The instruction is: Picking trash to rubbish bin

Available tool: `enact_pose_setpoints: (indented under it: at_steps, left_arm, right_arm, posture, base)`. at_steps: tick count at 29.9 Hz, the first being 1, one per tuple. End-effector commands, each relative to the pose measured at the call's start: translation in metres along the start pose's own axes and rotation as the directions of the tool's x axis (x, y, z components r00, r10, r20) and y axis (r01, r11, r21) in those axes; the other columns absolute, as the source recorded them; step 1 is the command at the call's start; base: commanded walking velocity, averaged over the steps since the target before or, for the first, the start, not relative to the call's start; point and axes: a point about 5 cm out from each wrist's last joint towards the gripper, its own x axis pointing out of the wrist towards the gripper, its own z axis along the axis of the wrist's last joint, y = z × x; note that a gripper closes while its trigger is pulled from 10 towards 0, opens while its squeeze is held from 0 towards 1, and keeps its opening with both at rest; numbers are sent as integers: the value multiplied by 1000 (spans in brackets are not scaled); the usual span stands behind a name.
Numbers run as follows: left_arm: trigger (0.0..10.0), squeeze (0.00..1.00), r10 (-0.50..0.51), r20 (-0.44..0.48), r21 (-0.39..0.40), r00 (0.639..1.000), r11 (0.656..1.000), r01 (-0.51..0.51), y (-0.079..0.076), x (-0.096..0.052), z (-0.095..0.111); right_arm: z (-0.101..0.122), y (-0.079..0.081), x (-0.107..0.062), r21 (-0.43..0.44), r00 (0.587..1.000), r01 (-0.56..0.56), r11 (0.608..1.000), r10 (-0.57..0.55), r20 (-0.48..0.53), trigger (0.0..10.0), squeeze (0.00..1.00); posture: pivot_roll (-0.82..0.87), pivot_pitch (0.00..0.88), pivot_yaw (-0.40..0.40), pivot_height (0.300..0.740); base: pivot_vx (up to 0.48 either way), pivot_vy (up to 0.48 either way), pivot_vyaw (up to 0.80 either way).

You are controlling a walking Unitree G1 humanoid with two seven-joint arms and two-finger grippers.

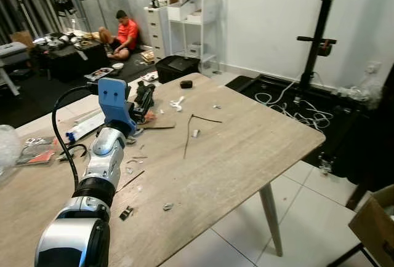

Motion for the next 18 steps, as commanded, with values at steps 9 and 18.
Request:
enact_pose_setpoints:
  at_steps: [9, 18]
  left_arm:
    - [10000, 0, 23, -5, -80, 1000, 997, -23, 0, -2, -4]
    - [10000, 0, 6, -3, -77, 1000, 997, -6, 0, -2, -3]
  right_arm:
    - [-3, -1, 0, -1, 1000, 12, 1000, -12, -11, 10000, 0]
    - [-6, 2, -1, 2, 1000, 5, 1000, -5, -17, 10000, 0]
  posture:
    - [-285, 107, 129, 740]
    - [-285, 109, 136, 740]
  base:
    - [0, -53, 0]
    - [88, 0, 0]
